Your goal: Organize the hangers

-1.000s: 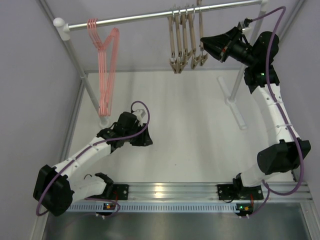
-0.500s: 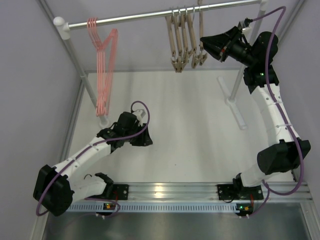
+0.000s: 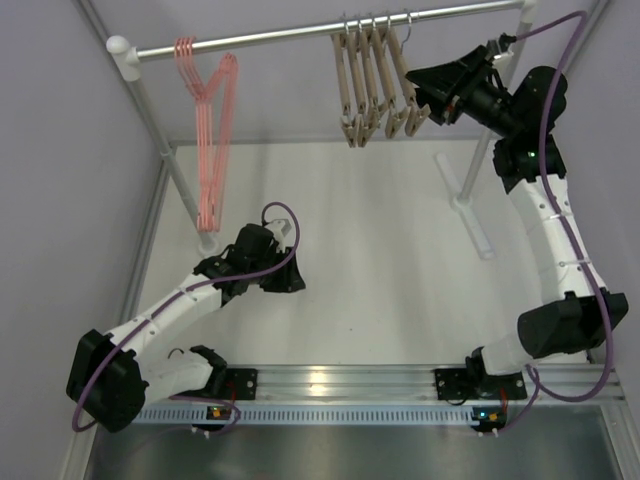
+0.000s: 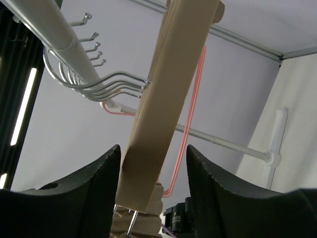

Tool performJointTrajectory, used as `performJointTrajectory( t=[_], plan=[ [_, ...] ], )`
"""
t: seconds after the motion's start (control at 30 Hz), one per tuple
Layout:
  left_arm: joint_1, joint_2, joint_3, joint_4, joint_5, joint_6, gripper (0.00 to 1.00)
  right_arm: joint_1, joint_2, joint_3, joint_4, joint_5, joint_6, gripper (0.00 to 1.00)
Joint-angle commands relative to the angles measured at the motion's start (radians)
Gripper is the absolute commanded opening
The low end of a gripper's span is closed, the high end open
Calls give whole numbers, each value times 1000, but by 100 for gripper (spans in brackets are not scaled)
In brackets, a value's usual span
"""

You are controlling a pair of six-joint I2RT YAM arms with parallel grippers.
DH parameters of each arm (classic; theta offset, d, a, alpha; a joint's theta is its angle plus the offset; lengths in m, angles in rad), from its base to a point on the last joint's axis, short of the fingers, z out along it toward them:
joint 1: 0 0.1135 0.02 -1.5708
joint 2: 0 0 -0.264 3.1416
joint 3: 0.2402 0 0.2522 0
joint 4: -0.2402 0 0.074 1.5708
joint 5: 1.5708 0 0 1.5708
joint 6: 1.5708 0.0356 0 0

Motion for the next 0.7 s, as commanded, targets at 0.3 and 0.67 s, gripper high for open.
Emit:
performJointTrajectory(
  t=[0.3,0.67],
  plan=[
    [5,7,-4,43,0,15,45,-127,-290,-260,-27,-1,-188,54],
    [5,13,1,43,33,18,44,-204,-752,-719,-429,188,-678,82]
  ],
)
